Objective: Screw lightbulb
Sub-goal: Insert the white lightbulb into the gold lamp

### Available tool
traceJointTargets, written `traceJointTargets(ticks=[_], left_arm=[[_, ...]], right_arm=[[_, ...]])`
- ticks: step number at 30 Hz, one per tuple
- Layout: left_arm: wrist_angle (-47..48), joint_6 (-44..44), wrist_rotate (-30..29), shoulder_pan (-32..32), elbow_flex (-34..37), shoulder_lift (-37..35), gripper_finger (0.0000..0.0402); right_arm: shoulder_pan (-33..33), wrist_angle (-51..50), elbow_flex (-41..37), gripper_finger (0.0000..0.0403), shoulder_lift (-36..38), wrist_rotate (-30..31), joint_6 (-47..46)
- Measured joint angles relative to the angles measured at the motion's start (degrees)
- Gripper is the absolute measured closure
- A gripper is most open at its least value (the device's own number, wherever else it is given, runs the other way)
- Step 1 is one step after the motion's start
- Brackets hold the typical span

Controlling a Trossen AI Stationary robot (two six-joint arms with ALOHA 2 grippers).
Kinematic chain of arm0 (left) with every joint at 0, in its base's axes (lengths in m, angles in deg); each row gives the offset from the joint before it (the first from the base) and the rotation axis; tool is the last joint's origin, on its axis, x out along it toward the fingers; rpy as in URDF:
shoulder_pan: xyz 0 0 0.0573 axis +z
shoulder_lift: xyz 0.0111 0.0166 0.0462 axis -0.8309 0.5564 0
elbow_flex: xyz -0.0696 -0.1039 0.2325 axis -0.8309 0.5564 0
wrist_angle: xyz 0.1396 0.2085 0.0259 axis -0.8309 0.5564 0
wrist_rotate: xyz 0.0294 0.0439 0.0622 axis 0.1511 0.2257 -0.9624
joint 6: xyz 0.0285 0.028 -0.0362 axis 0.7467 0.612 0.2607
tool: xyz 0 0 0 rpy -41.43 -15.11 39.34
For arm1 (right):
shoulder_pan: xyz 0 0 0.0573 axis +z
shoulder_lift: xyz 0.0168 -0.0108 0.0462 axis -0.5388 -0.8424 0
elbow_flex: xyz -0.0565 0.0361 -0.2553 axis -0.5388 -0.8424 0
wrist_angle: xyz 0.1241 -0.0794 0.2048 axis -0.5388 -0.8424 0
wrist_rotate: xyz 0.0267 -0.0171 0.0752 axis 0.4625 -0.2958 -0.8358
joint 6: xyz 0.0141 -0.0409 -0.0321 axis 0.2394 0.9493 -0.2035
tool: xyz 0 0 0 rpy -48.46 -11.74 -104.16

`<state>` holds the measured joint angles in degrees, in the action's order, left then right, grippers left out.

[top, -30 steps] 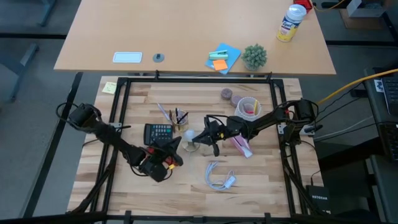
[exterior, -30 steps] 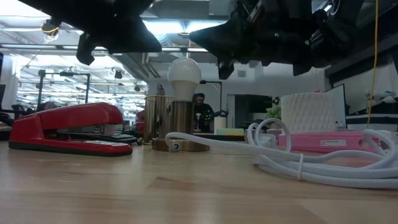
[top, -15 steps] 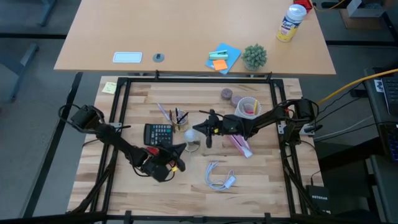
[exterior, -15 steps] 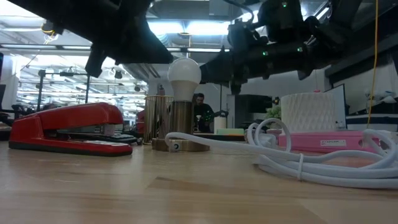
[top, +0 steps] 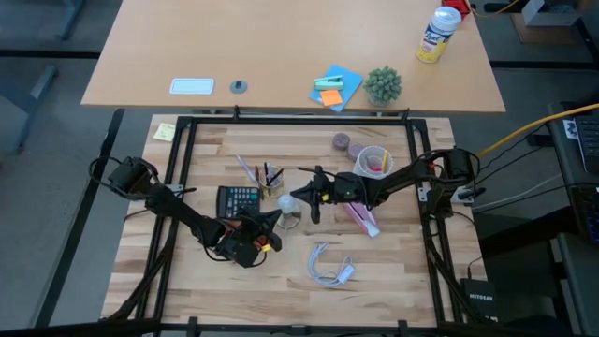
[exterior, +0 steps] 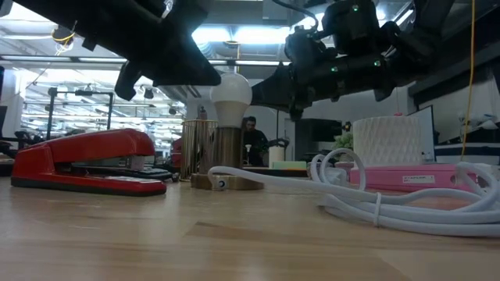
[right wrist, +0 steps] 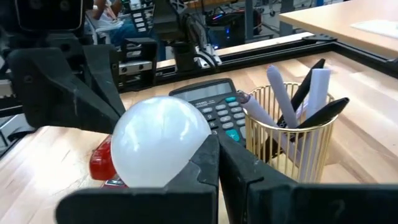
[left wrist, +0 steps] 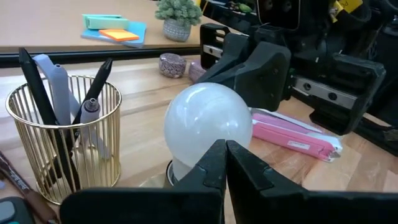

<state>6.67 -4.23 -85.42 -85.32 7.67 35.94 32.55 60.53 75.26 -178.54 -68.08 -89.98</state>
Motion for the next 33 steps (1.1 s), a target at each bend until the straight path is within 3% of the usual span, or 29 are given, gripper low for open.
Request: traceJointTargets(ticks=[7, 15, 25, 33], left_arm=[[1.7, -1.0, -2.0, -0.5, 0.0, 0.0, 0.0399], [6.2, -6.8, -4.0, -1.0, 0.0, 0.0, 0.0399], [7.1, -7.1, -5.6, -1.0, 0.0, 0.0, 0.0399], [13.4, -14.5, -4.2, -0.5, 0.0, 0.1, 0.0399]], right_arm=[[0.1, -1.4, 0.0, 0.0396, 0.2, -3.8, -0.1], [1.1, -2.2, 0.0, 0.0396, 0.2, -4.8, -0.1], [1.5, -2.6, 0.0, 0.0396, 0.2, -6.5, -2.1], [2.3, -3.5, -0.1, 0.0396, -0.1, -13.3, -3.2]])
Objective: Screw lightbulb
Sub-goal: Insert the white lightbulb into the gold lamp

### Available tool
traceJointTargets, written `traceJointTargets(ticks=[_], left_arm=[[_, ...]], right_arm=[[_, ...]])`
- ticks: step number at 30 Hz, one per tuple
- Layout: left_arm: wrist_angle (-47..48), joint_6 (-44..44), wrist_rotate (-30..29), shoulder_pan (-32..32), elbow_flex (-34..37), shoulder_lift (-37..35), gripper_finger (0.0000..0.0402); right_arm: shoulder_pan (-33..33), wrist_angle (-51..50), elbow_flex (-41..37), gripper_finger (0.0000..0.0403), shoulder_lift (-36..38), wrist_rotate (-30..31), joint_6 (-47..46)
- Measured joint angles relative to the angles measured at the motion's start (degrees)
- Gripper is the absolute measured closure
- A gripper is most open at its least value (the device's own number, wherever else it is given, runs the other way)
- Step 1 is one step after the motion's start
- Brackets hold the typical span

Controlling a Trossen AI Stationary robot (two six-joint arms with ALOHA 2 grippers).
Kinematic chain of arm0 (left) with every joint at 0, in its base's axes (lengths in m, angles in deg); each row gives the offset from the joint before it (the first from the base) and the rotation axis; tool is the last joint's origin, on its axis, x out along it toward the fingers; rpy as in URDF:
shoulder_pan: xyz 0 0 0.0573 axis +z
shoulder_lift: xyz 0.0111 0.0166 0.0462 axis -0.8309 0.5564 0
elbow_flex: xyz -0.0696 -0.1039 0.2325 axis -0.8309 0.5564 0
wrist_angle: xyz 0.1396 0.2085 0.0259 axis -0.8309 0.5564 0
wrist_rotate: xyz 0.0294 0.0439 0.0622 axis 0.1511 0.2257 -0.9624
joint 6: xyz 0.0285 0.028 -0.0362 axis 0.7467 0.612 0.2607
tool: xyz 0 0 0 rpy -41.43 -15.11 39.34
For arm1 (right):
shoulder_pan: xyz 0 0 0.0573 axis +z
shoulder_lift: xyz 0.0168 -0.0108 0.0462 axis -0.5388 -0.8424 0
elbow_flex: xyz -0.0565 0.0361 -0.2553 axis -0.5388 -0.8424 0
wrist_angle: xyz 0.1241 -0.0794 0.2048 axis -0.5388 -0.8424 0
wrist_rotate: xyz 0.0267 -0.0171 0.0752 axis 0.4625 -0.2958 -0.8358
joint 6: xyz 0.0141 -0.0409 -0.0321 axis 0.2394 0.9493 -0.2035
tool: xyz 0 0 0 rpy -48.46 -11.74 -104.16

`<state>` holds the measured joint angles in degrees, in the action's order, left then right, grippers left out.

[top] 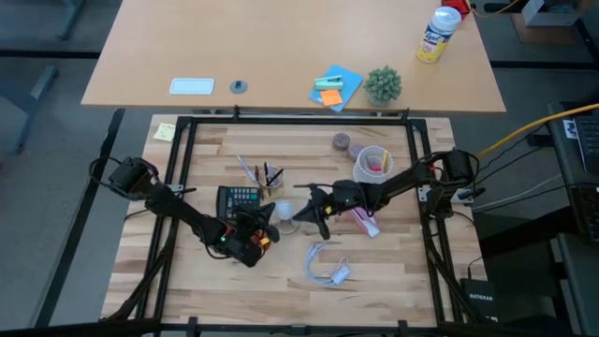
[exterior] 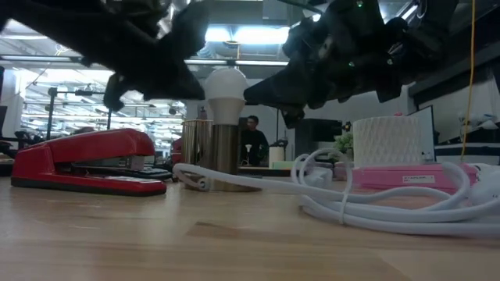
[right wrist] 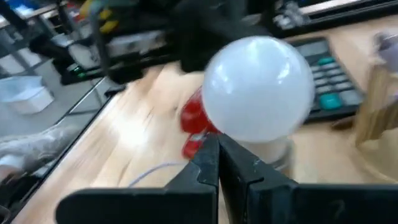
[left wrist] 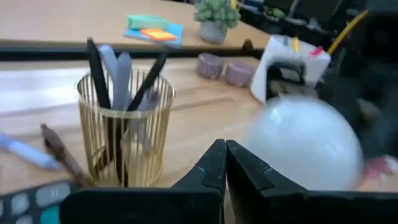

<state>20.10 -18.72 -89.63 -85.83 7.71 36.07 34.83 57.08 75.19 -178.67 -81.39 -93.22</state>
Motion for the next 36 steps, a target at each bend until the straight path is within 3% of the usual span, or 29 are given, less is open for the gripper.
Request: traceJointTargets(ticks=[14, 21, 36], left_arm=[[0.8, 0.0, -0.8, 0.0, 0.0, 0.0, 0.0399], [1.1, 0.7, -5.7, -0.8, 0.0, -0.1, 0.0399], [-0.1, 0.1, -7.7, -6.9, 0.0, -0.1, 0.0399]], right_arm=[[2.4, 0.9, 0.1, 0.0396, 0.0, 1.4, 0.1], [2.4, 1.0, 0.1, 0.0396, 0.5, -0.1, 0.1], [2.3, -4.7, 0.1, 0.0396, 11.1, 1.0, 3.3]])
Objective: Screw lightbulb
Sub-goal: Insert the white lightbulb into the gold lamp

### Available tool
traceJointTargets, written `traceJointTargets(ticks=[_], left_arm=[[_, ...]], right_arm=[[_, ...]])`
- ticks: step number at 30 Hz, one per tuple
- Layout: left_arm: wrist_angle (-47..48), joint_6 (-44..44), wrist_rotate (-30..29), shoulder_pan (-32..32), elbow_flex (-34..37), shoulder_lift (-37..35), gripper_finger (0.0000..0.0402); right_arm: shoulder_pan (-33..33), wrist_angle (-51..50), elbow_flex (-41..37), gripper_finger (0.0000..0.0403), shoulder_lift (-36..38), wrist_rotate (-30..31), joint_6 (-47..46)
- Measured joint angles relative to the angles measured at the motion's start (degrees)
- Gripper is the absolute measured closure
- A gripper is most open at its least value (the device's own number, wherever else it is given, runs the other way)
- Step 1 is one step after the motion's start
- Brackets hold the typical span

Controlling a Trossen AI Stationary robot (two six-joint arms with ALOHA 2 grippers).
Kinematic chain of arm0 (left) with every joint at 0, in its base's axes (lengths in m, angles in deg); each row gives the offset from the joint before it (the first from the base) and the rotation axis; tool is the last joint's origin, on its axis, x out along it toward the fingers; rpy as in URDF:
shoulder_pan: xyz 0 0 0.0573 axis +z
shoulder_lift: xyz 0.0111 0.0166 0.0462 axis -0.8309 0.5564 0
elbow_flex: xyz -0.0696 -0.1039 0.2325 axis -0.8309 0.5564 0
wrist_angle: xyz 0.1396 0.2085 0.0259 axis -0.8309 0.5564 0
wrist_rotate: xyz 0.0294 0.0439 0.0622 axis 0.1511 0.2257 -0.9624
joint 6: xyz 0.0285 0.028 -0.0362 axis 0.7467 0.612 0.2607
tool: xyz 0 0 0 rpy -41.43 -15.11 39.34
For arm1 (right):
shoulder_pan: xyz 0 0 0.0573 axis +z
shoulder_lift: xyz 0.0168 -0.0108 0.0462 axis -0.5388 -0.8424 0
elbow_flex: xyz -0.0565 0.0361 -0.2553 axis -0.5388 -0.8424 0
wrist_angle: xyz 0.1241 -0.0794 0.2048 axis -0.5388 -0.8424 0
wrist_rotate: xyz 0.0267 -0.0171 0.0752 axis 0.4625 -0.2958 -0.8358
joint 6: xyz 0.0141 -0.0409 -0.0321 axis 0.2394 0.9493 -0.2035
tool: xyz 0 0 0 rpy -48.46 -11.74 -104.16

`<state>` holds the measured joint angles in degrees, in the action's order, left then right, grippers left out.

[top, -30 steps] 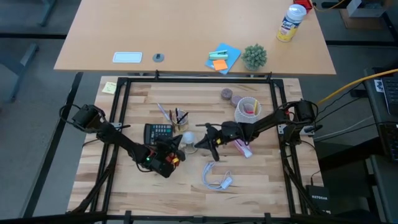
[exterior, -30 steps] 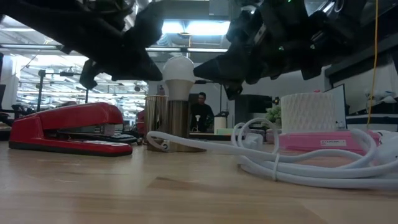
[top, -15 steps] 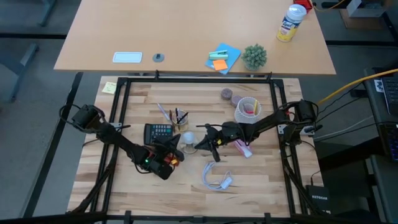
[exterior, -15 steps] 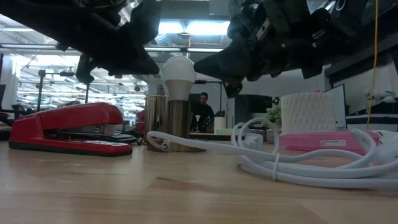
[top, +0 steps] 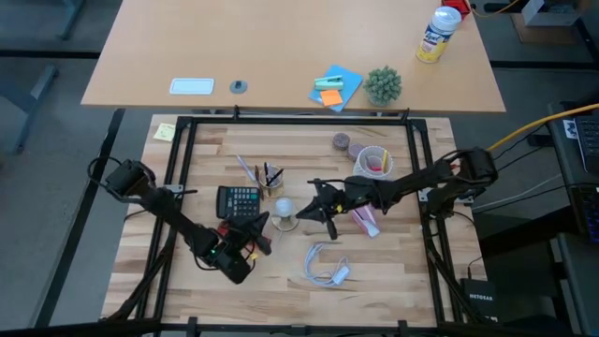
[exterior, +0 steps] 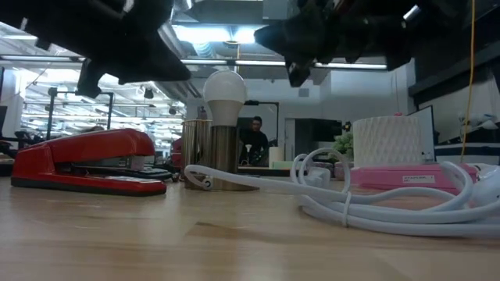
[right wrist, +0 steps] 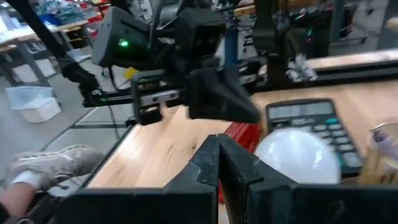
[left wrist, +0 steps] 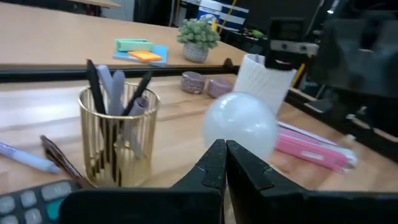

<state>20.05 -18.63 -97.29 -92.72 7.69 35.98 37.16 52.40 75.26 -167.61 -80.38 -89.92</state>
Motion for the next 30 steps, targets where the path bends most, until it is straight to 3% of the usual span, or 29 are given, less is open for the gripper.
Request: traceJointTargets(ticks=[4, 9, 15, 24, 30], left_arm=[[-3.6, 0.5, 0.9, -1.1, 0.0, 0.0, 0.0399], [-7.2, 2.6, 8.1, -1.3, 0.0, -0.1, 0.0399], [-9.4, 4.8, 15.9, -1.6, 0.0, -0.1, 0.0399], [-10.1, 5.1, 16.4, -1.7, 0.0, -0.1, 0.0399], [-15.3, 11.2, 16.6, -1.6, 0.0, -0.1, 0.0399]], right_arm=[[-0.1, -0.7, 0.0, 0.0396, 0.9, 4.5, 1.5], [-0.1, -1.9, 0.0, 0.0396, 0.9, 10.5, 1.9], [-0.1, -5.4, 0.0, 0.0396, 0.9, 11.1, 2.1], [-0.1, -6.4, 0.0, 0.0396, 0.9, 11.1, 2.1], [-0.1, -6.3, 0.0, 0.0395, 0.9, 11.1, 2.1]])
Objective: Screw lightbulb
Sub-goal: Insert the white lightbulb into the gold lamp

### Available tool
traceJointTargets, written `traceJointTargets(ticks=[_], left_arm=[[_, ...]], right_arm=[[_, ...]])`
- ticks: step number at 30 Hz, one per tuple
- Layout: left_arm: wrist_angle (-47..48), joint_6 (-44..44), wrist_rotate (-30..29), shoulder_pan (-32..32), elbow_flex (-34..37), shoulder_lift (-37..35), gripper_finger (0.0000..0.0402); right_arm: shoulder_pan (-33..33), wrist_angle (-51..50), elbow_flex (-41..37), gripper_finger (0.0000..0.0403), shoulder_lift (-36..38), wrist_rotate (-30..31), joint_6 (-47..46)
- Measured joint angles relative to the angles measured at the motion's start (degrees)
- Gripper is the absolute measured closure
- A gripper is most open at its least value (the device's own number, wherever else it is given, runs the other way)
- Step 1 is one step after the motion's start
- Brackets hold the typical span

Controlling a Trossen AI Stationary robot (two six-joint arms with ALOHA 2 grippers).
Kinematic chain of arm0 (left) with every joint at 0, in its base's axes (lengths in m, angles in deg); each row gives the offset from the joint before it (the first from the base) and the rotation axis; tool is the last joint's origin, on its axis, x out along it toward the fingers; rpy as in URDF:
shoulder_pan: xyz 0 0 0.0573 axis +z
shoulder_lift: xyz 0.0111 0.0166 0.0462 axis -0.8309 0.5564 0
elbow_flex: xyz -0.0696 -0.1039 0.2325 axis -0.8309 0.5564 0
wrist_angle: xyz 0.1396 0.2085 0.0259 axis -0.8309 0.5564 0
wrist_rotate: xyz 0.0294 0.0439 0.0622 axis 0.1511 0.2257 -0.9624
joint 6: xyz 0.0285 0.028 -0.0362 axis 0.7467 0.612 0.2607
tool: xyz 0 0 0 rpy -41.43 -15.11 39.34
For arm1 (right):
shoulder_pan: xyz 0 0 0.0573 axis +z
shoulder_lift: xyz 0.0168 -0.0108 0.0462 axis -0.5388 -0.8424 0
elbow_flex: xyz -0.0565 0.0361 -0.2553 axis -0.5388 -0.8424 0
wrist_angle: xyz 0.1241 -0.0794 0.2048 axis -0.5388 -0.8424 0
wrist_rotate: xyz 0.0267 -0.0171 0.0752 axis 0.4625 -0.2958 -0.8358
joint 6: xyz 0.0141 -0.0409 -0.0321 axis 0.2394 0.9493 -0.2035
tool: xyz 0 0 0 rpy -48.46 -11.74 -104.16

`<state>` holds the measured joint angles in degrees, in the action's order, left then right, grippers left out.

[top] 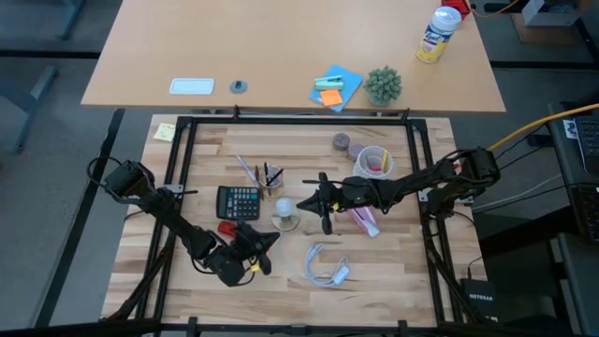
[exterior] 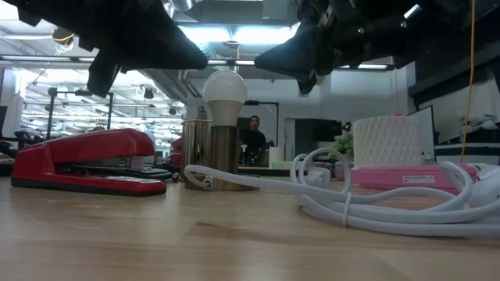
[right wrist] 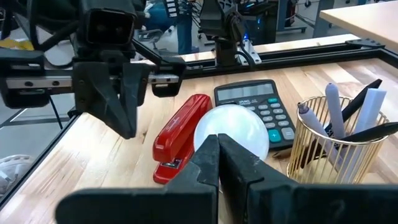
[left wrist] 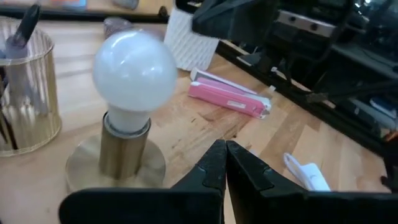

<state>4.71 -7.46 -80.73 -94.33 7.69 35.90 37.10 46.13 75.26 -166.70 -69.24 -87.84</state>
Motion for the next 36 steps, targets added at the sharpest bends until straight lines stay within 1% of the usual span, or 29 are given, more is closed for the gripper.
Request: traceJointTargets(ticks=[4, 9, 15, 22, 36], left_arm=[[-0.4, 4.1, 0.0, 0.0, 0.0, 0.0, 0.0399], [-0.2, 4.6, 0.0, 0.4, 0.0, 0.0, 0.0399], [-0.2, 8.8, 0.0, 1.6, 0.0, 0.0, 0.0399], [0.0, 8.9, 0.0, 3.3, 0.0, 0.0, 0.0399], [0.3, 8.9, 0.0, 3.4, 0.0, 0.0, 0.0399]], right_arm=[[0.0, 0.0, 0.0, 0.0395, 0.0, 0.0, 0.0], [0.0, 0.0, 0.0, 0.0395, 0.0, 0.0, -0.2], [0.0, 0.0, 0.0, 0.0395, 0.0, 0.0, -0.5], [0.0, 0.0, 0.0, 0.0395, 0.0, 0.0, -0.6], [0.0, 0.0, 0.0, 0.0395, 0.0, 0.0, -0.6]])
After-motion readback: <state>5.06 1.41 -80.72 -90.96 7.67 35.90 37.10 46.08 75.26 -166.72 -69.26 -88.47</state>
